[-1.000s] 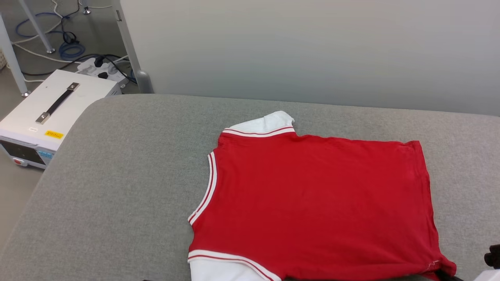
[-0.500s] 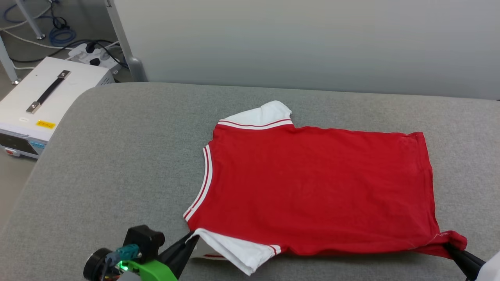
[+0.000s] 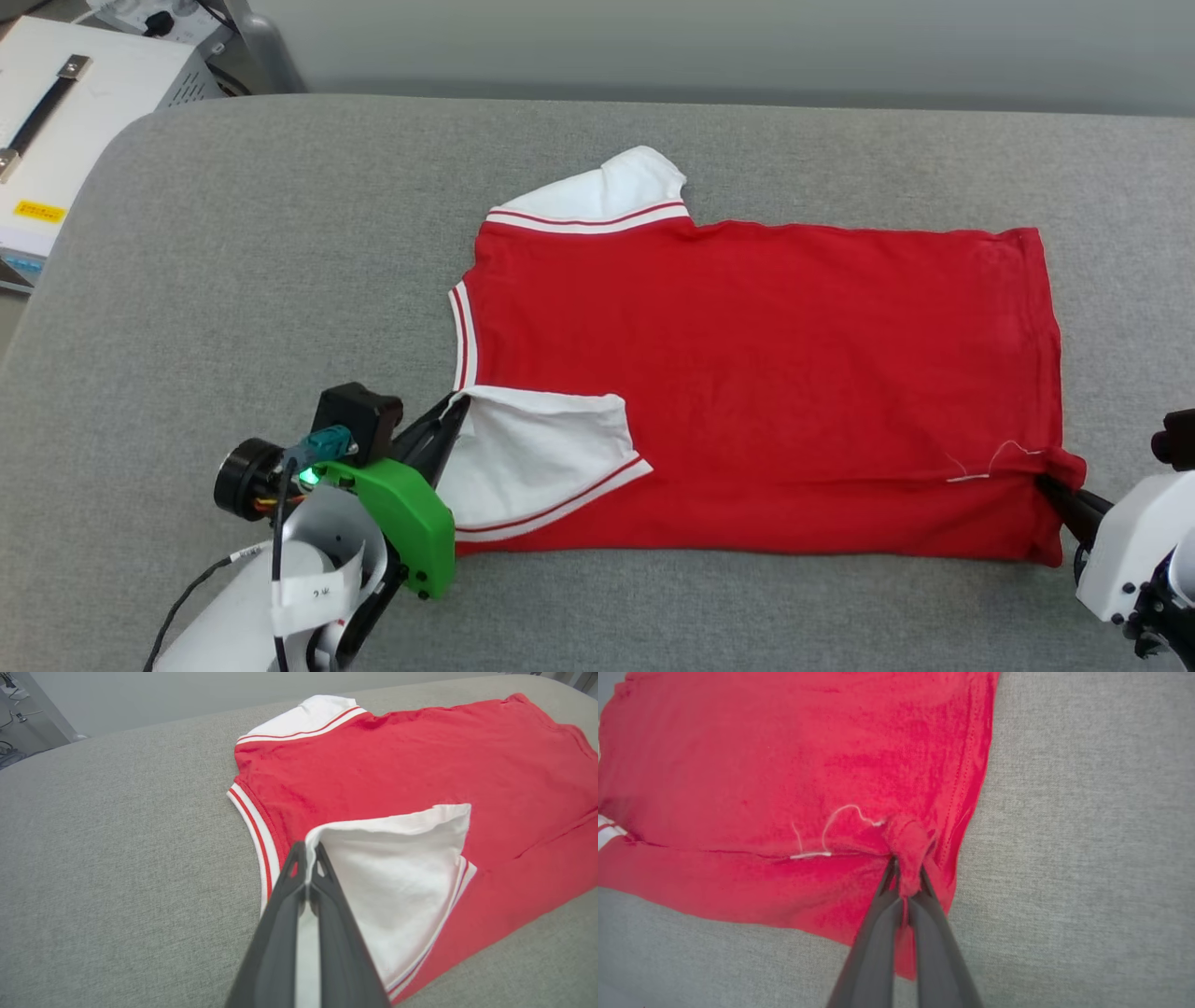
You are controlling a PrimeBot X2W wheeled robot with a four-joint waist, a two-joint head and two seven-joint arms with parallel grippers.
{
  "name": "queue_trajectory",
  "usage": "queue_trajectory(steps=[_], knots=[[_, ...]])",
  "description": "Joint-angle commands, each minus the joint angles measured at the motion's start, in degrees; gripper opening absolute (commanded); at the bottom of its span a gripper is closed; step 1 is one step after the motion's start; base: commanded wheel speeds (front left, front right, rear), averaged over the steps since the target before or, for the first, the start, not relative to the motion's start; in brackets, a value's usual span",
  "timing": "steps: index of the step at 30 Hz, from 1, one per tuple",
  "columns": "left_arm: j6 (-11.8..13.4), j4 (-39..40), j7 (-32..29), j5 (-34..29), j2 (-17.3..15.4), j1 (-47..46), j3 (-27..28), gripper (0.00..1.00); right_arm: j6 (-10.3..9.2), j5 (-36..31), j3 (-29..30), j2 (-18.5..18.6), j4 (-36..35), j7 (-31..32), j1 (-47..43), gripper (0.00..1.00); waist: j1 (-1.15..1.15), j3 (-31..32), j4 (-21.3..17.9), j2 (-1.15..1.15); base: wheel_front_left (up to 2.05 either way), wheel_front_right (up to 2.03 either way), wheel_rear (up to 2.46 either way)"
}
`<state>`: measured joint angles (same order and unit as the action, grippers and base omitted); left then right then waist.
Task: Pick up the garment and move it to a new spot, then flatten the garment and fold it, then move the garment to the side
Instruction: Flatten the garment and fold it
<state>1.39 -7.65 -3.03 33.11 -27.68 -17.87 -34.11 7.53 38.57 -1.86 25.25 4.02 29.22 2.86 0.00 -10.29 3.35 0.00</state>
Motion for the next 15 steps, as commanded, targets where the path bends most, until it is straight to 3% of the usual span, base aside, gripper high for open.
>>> queue_trajectory(steps=[1, 11, 12, 13, 15], knots=[[-0.50, -1.67, 0.49, -0.97, 0.57, -2.04, 0.04, 0.00, -0.04, -0.81, -0.11, -0.26, 0.84, 0.05, 1.59, 0.00, 0.00, -1.51, -0.64, 0.00, 0.00, 0.00, 0.00], [-2.70, -14.11, 4.38, -2.14, 4.01, -7.93, -1.18, 0.00, -0.04, -2.24, -1.81, -1.07, 6.06, -2.02, 5.98, 0.00, 0.00, -2.96, -0.91, 0.00, 0.00, 0.00, 0.00], [-2.78, -15.45, 4.93, -2.18, 4.42, -8.30, -1.24, 0.30, -0.04, -2.30, -2.02, -1.16, 6.54, -2.37, 6.16, 0.11, 0.00, -2.84, -0.87, 0.00, 0.00, 0.00, 0.00], [-2.73, -16.45, 5.41, -2.33, 4.72, -8.58, -1.31, 1.00, -0.04, -2.41, -2.11, -1.24, 6.89, -2.78, 6.26, 1.00, 0.00, -2.64, -0.81, 0.00, 0.00, 0.00, 0.00], [-2.77, -18.62, 6.13, -2.62, 5.31, -9.06, -1.64, 1.00, -0.04, -2.72, -2.25, -1.43, 7.52, -4.07, 6.52, 1.00, 0.00, -2.09, -0.72, 0.00, 0.00, 0.00, 0.00]])
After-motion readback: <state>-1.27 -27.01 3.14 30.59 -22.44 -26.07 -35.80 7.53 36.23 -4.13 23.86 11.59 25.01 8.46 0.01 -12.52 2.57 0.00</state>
